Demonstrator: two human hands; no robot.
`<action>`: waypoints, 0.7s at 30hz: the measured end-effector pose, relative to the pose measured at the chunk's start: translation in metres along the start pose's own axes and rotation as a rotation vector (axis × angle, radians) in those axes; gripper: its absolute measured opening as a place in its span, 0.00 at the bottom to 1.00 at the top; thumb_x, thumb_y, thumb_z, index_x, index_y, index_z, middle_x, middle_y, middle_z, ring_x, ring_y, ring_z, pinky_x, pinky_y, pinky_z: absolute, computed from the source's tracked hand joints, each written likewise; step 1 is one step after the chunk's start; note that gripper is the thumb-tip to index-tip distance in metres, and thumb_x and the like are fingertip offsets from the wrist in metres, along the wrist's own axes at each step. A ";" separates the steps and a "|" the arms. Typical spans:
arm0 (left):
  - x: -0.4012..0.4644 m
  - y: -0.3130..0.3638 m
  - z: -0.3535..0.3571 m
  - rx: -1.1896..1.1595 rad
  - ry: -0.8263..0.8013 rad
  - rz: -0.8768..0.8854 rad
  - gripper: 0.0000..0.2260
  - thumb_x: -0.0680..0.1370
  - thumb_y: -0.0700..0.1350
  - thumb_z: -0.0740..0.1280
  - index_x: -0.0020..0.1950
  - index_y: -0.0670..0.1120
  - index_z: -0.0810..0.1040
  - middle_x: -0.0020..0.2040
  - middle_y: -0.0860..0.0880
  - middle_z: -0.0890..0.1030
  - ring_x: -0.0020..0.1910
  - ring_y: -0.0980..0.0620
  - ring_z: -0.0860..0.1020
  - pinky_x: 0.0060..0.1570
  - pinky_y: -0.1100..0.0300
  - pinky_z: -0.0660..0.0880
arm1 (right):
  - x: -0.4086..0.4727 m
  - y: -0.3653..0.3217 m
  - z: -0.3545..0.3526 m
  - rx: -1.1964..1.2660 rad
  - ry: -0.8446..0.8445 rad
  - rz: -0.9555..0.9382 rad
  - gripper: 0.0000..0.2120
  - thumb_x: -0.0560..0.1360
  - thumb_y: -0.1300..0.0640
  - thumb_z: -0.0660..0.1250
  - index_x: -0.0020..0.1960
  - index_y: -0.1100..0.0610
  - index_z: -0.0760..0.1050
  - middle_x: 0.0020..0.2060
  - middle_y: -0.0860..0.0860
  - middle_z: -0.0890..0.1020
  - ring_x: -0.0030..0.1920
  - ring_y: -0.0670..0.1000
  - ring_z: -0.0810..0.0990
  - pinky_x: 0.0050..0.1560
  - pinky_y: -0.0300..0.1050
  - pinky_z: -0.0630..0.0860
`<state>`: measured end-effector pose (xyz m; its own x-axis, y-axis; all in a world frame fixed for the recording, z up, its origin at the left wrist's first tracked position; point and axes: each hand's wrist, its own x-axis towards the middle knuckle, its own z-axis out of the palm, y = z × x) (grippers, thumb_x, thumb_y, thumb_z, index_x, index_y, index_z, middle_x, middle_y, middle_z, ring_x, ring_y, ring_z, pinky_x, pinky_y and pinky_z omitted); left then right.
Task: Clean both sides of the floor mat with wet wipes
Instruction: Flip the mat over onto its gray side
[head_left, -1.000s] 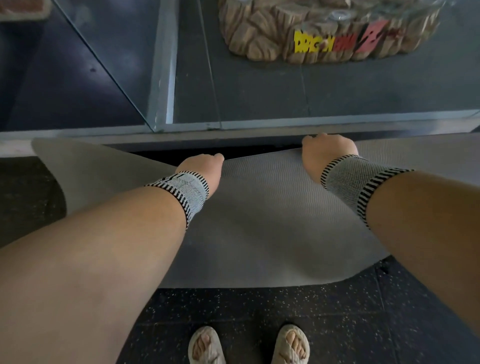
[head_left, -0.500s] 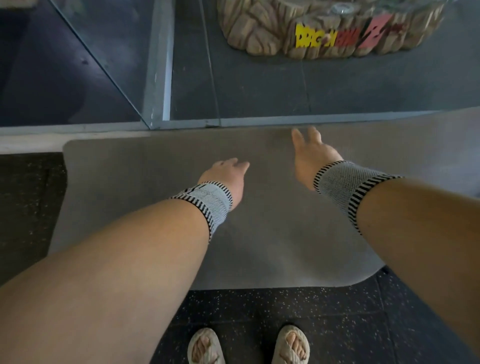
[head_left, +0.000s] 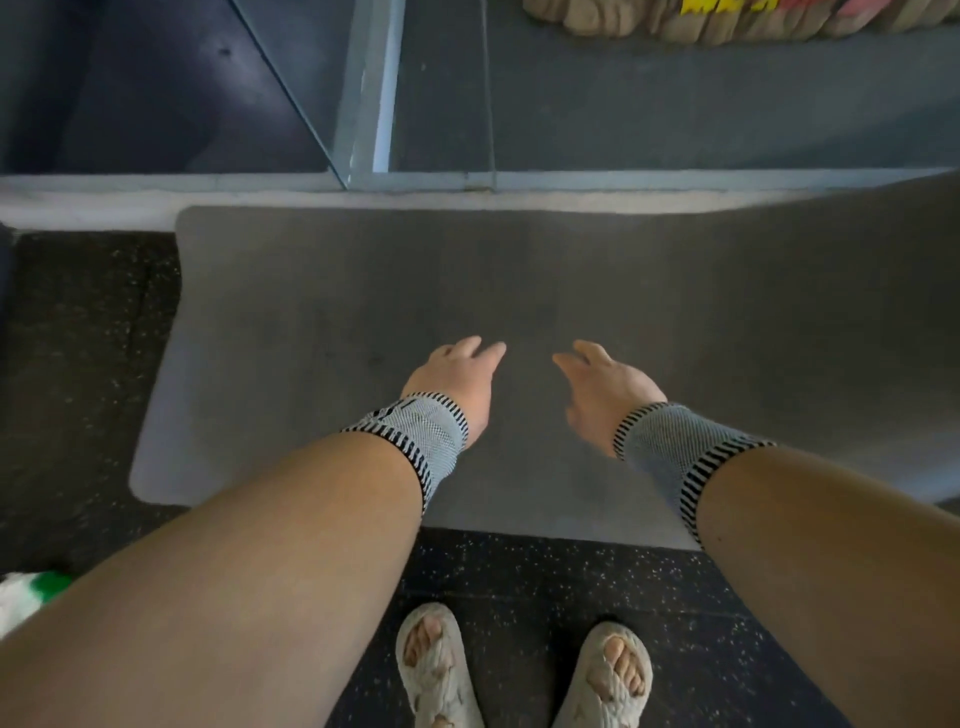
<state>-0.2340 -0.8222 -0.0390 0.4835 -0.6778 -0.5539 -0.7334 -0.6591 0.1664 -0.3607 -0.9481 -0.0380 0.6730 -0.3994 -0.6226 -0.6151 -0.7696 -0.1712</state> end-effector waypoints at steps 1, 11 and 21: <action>-0.001 -0.005 0.013 -0.006 -0.007 -0.019 0.35 0.78 0.36 0.64 0.79 0.55 0.52 0.79 0.52 0.54 0.76 0.47 0.56 0.69 0.52 0.64 | 0.002 -0.003 0.015 0.008 -0.007 -0.003 0.31 0.77 0.60 0.62 0.76 0.52 0.52 0.75 0.50 0.51 0.63 0.57 0.73 0.56 0.53 0.77; -0.013 -0.091 0.138 -0.052 -0.065 -0.118 0.34 0.78 0.37 0.64 0.79 0.55 0.51 0.78 0.51 0.56 0.74 0.47 0.60 0.67 0.52 0.66 | 0.036 -0.078 0.150 0.073 0.003 -0.126 0.30 0.76 0.60 0.63 0.75 0.53 0.55 0.71 0.52 0.61 0.64 0.56 0.71 0.58 0.50 0.75; 0.039 -0.285 0.204 -0.209 0.099 -0.299 0.35 0.77 0.38 0.65 0.78 0.57 0.52 0.75 0.51 0.61 0.66 0.45 0.72 0.60 0.51 0.73 | 0.167 -0.248 0.247 0.091 0.119 -0.241 0.28 0.76 0.58 0.63 0.74 0.52 0.57 0.67 0.52 0.65 0.66 0.55 0.67 0.61 0.49 0.72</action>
<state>-0.1035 -0.5945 -0.2749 0.7128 -0.4672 -0.5231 -0.4448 -0.8778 0.1779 -0.1976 -0.7006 -0.2880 0.8445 -0.2699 -0.4625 -0.4621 -0.8039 -0.3746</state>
